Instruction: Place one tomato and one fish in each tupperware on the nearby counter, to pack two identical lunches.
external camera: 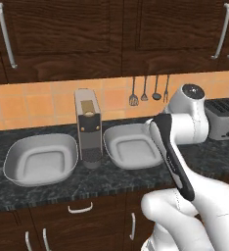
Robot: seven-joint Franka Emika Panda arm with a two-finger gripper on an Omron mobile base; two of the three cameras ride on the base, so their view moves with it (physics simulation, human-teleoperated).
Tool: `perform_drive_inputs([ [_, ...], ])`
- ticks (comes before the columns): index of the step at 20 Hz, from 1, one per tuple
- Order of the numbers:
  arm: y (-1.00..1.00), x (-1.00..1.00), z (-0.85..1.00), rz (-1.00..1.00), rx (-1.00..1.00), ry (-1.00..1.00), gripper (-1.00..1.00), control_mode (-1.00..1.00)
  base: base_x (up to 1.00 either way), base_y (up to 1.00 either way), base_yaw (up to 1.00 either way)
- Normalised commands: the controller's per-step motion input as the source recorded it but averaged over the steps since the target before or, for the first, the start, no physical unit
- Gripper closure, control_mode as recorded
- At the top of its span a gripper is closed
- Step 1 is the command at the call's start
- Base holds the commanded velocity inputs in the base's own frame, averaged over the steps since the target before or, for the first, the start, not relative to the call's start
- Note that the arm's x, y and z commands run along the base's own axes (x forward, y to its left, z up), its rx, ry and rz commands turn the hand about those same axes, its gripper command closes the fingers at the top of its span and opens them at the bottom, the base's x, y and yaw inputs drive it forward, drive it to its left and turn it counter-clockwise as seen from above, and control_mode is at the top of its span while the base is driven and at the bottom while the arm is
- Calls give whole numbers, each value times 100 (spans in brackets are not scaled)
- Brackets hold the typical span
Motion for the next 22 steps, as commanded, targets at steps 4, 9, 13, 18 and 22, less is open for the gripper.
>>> perform_drive_inputs([
  [4,31,63,-100,0,0,23,100,-100,0,0,0],
  [9,17,99,-89,0,2,21,100,-100,0,0,0],
  [13,2,85,-44,0,0,18,100,-100,0,0,0],
  [18,0,58,-24,0,0,0,100,-100,0,0,0],
  [22,0,57,-49,0,0,6,100,-100,0,0,0],
])
